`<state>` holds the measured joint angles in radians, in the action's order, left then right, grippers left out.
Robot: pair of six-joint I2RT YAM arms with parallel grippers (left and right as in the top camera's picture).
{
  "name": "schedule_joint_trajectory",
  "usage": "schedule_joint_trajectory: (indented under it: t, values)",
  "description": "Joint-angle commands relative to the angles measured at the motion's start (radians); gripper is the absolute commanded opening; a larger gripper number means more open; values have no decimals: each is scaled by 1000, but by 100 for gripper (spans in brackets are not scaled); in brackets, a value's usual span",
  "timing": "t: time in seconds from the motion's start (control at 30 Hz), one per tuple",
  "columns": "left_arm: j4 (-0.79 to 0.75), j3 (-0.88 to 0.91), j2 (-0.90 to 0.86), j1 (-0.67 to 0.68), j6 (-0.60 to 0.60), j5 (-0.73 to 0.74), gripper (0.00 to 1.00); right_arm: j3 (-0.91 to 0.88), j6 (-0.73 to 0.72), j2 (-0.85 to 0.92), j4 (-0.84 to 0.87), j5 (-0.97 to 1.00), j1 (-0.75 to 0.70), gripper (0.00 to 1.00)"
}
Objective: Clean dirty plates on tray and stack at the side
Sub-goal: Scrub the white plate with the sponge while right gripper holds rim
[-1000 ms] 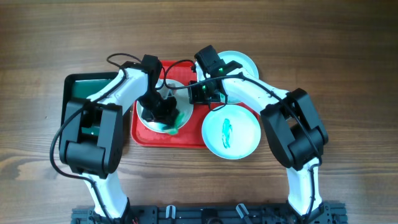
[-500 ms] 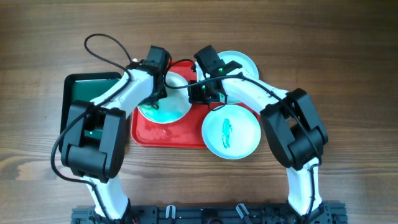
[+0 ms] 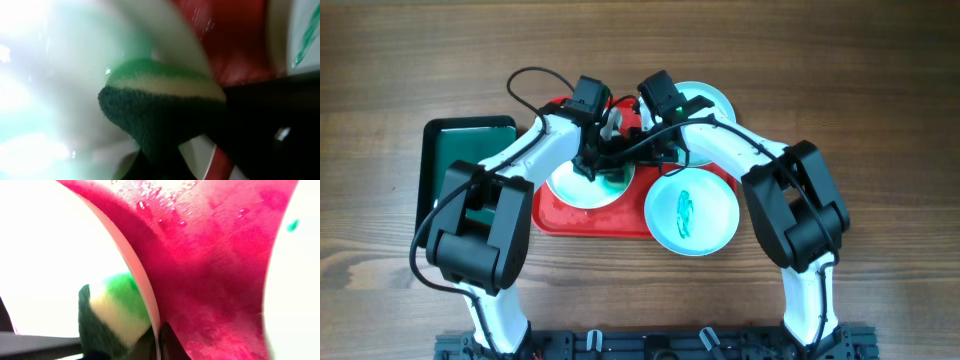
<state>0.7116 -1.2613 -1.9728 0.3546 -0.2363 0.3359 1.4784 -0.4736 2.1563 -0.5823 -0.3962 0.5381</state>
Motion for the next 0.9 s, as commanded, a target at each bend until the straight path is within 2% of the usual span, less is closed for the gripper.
schedule_joint_trajectory:
  t: [0.0, 0.1, 0.13, 0.2, 0.3, 0.37, 0.43, 0.6, 0.67, 0.77, 0.87]
  values:
    - [85, 10, -28, -6, 40, -217, 4, 0, 11, 30, 2, 13, 14, 4]
    - [97, 10, -28, -16, -191, -666, 4, 0, 11, 30, -2, 13, 14, 4]
    - [90, 10, -28, -17, -240, -753, 4, 0, 11, 30, -2, 13, 14, 4]
    - [65, 10, -28, -16, -326, -871, 4, 0, 11, 30, -2, 14, 14, 4]
    - [-3, 10, -28, -16, -357, -893, 4, 0, 10, 30, -1, 14, 14, 4]
    - [-71, 10, -28, -13, -356, -850, 4, 0, 10, 30, -2, 13, 14, 5]
    - [-129, 10, -28, -10, -343, -725, 4, 0, 11, 30, -2, 13, 14, 4]
    - [-278, 10, -28, -10, -96, 62, 4, 0, 21, 30, 0, 13, 14, 4]
    - [-276, 10, -28, -10, -43, 209, 4, 0, 23, 30, 1, 13, 14, 4]
    - [-167, 10, -28, -13, -28, 160, 4, 0, 26, 30, -2, 13, 14, 4]
    - [-13, 10, -28, -16, -37, -133, 4, 0, 26, 30, 0, 13, 14, 4]
